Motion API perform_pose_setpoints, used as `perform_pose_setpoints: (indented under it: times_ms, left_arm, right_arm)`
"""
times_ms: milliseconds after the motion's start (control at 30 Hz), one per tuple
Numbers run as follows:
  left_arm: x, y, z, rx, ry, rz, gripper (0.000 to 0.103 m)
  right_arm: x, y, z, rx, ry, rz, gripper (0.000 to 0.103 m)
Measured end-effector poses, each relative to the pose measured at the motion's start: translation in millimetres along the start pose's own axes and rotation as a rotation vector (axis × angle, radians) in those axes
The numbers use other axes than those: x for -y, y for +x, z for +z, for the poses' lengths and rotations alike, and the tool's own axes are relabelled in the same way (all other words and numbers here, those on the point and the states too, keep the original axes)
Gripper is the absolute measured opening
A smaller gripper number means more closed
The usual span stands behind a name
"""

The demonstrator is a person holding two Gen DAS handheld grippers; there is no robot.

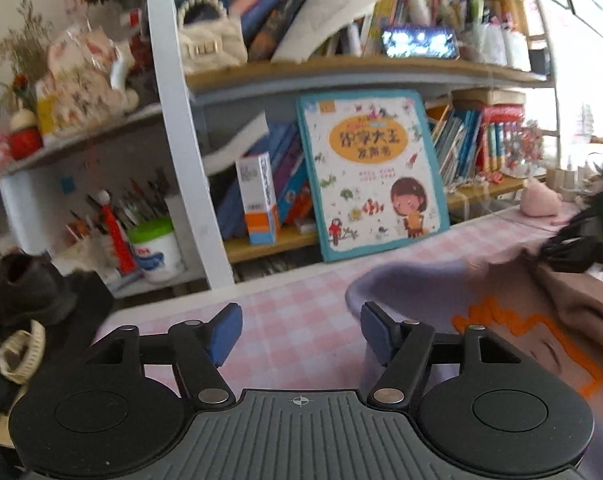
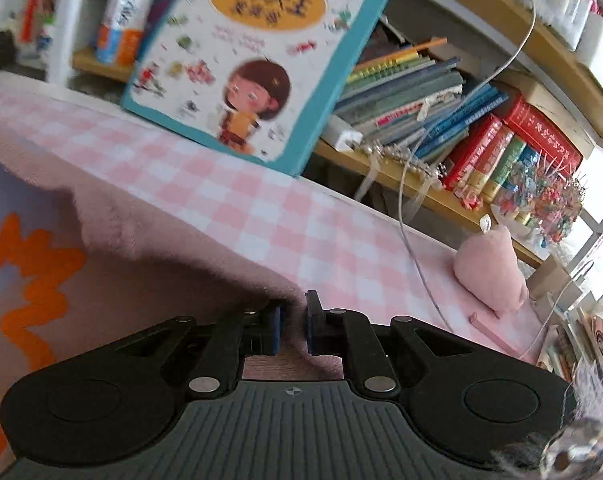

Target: Fold clothes

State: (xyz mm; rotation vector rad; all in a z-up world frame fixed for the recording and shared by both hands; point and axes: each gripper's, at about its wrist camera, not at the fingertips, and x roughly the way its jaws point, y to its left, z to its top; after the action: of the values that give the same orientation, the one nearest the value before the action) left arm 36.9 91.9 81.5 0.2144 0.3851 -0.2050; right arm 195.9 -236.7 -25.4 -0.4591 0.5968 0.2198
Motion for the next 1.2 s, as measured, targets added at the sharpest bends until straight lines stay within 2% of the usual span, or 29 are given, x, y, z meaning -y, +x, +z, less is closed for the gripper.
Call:
perform_pose_setpoints:
  times_ms: [33, 133, 200, 267, 333, 500, 600, 667, 833, 900, 967, 1033, 1100, 1133, 1200]
  left_arm:
    - [0.6, -9.1, -0.9, 0.009, 0.008, 0.000, 0.071]
    - [11.7, -29.3, -7.3, 0.012, 0.027, -0.067, 0.072]
    - [18.9, -34.1, -13.2, -0.004, 0.025, -0.117, 0.072]
    - [25.9, -32.1, -20.4, -0.034, 0.032, -0.123, 0.072]
    - [31.2, -26.4, -26.9, -0.071, 0.037, -0.107, 0.072]
    - [25.9, -23.9, -35.2, -0.109, -0.034, -0.126, 0.072]
    - [21.6, -27.6, -39.9, -0.116, -0.081, -0.149, 0.072]
    - [19.7, -28.3, -44.8, -0.130, -0.114, -0.167, 0.072]
    - [20.5, -25.8, -56.8, -0.169, -0.163, -0.166, 0.071]
    - [20.9, -26.2, -60.0, -0.173, -0.179, -0.167, 0.064]
    - [20.8, -25.8, -61.3, -0.176, -0.201, -0.186, 0.041]
    - [20.8, -24.2, -62.7, -0.181, -0.223, -0.209, 0.028]
    - [20.1, -23.3, -63.9, -0.181, -0.234, -0.216, 0.019]
    - [18.0, -23.4, -64.3, -0.180, -0.248, -0.223, 0.013]
    - [11.4, -23.8, -64.4, -0.175, -0.283, -0.239, 0.011]
  right_arm:
    - [0.8, 8.4, 0.9, -0.009, 0.000, -0.011, 0.011]
    - [0.4, 20.5, 2.9, -0.026, -0.017, -0.028, 0.013]
    - [-1.6, 19.4, 4.5, -0.022, -0.044, -0.045, 0.019]
    - [-0.9, 4.2, 4.3, 0.005, -0.050, -0.070, 0.039]
    - [3.0, -22.6, 1.1, 0.058, -0.024, -0.043, 0.049]
    - [14.2, -104.4, -23.4, 0.156, 0.099, 0.100, 0.057]
    - [5.4, -140.5, -48.3, 0.159, 0.173, 0.194, 0.060]
    - [-3.5, -153.5, -67.3, 0.128, 0.227, 0.235, 0.060]
    - [-21.4, -162.2, -93.0, 0.057, 0.290, 0.214, 0.060]
    - [-25.2, -167.1, -95.5, 0.063, 0.305, 0.217, 0.060]
    - [-30.4, -170.0, -94.0, 0.077, 0.308, 0.233, 0.059]
    - [-36.0, -170.8, -92.8, 0.083, 0.303, 0.252, 0.056]
    - [-43.0, -164.4, -93.6, 0.055, 0.274, 0.258, 0.046]
    - [-47.9, -160.5, -95.3, 0.039, 0.253, 0.249, 0.034]
    - [-56.0, -156.0, -99.3, 0.032, 0.219, 0.224, 0.033]
